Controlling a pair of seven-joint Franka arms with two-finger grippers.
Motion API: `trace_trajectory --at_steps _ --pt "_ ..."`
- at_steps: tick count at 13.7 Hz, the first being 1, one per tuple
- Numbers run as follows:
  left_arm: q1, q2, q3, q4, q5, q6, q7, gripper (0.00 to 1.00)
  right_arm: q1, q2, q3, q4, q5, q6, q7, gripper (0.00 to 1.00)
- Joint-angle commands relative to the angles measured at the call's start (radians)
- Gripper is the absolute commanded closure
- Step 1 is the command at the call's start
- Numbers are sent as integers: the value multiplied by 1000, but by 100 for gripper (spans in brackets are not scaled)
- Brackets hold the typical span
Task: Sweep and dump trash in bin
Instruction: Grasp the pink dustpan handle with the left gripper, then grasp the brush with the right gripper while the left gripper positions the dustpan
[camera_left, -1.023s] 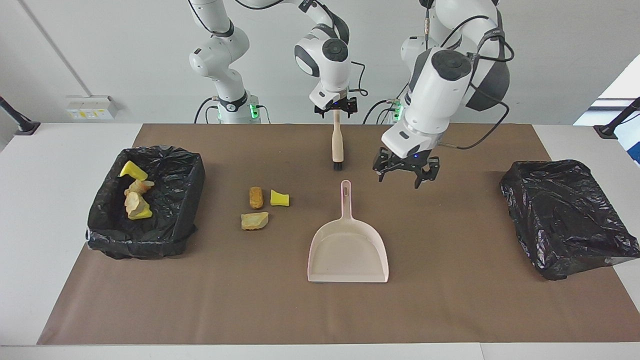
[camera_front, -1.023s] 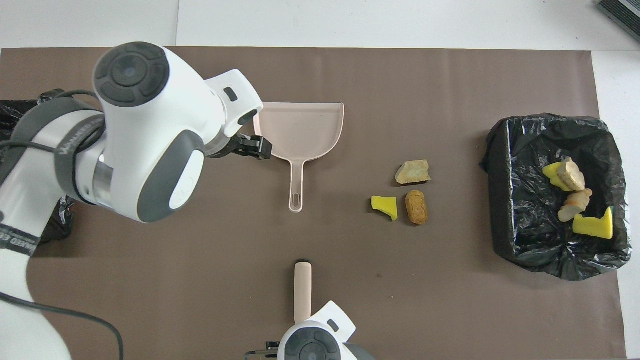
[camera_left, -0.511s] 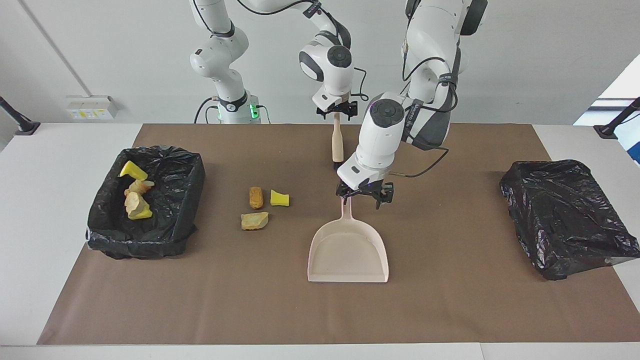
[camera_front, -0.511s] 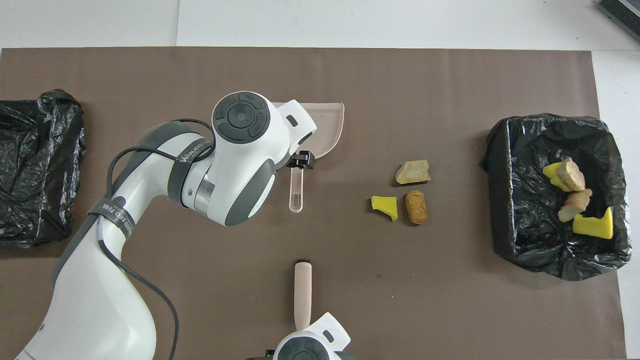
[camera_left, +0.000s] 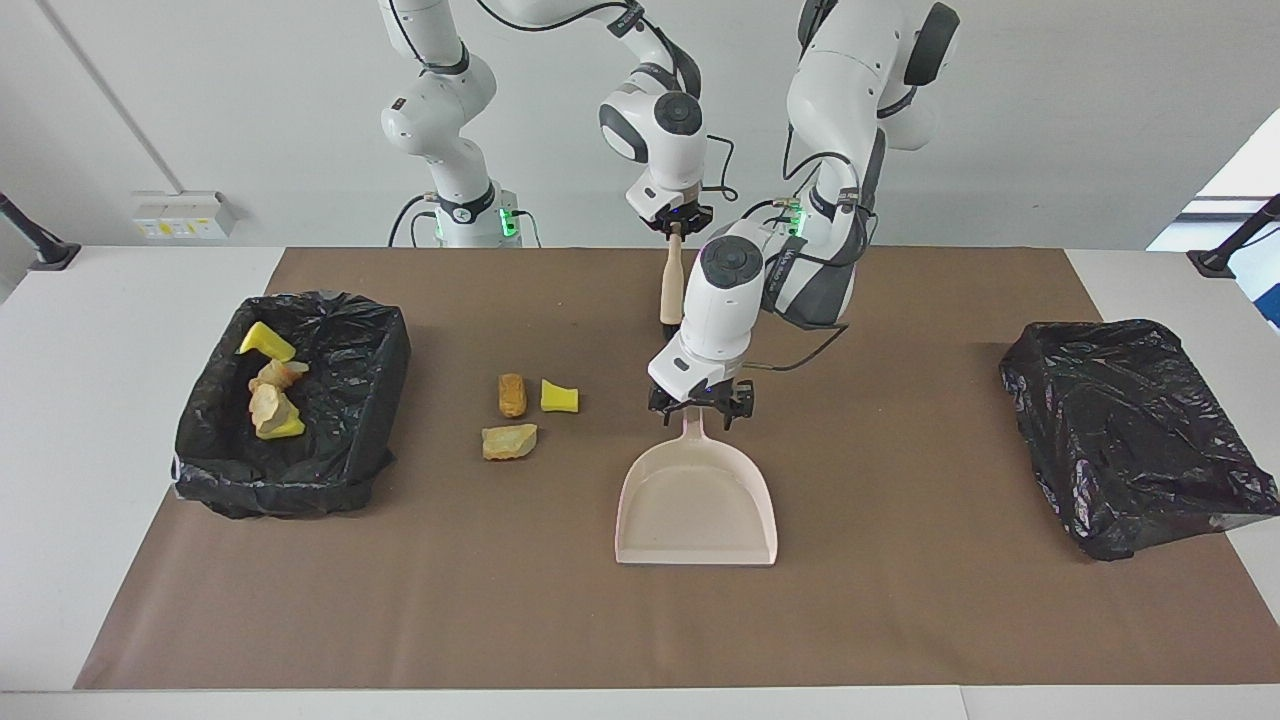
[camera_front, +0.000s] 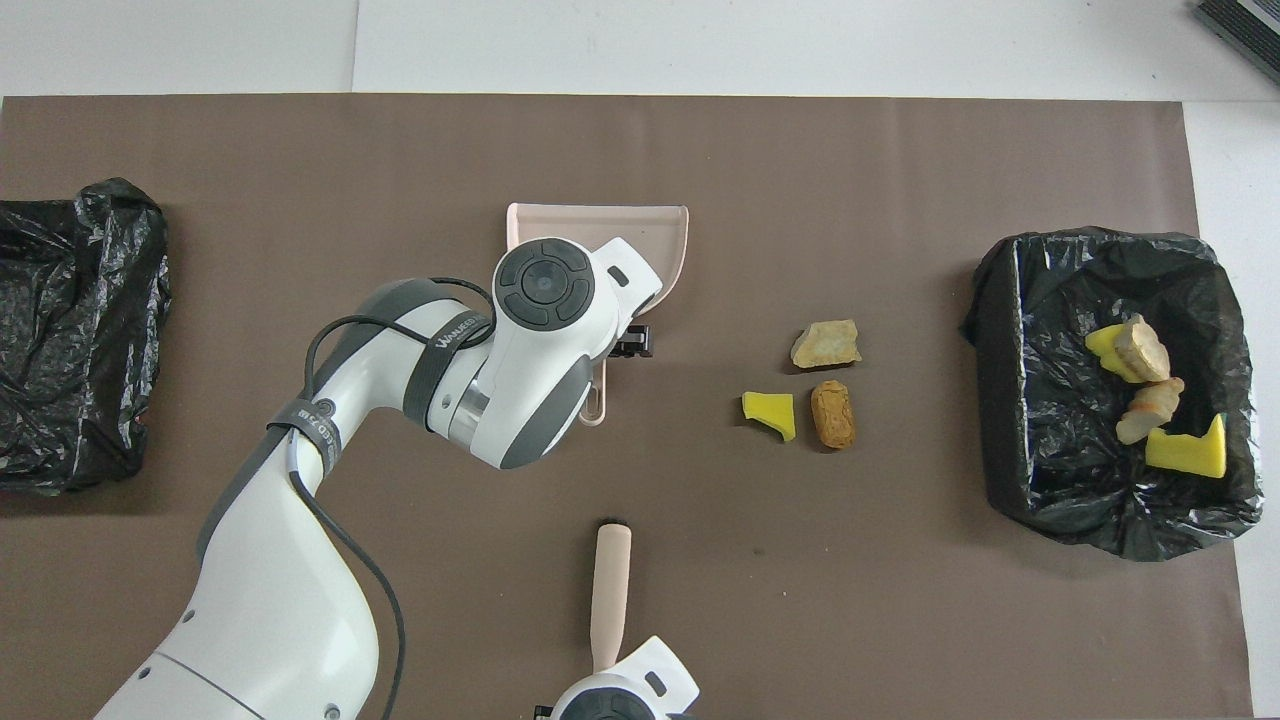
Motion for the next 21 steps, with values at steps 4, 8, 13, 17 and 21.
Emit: trace_trajectory --at_steps 4,8,13,17,21 --pt "-10 -5 13 0 75 16 -19 87 -83 -37 -11 81 -52 -181 8 100" --pt "4 -43 13 -4 126 -29 62 100 -235 -200 -11 98 -222 -461 -50 100" --pt "51 -147 21 -9 123 -273 611 100 -438 -196 -8 119 -487 -600 -369 100" --pt "50 -172 21 -30 123 -368 912 100 -631 -121 -4 115 -661 -519 -567 100" --pt "33 -235 19 -156 123 -330 1118 100 -674 -38 -4 111 -739 -432 -581 100"
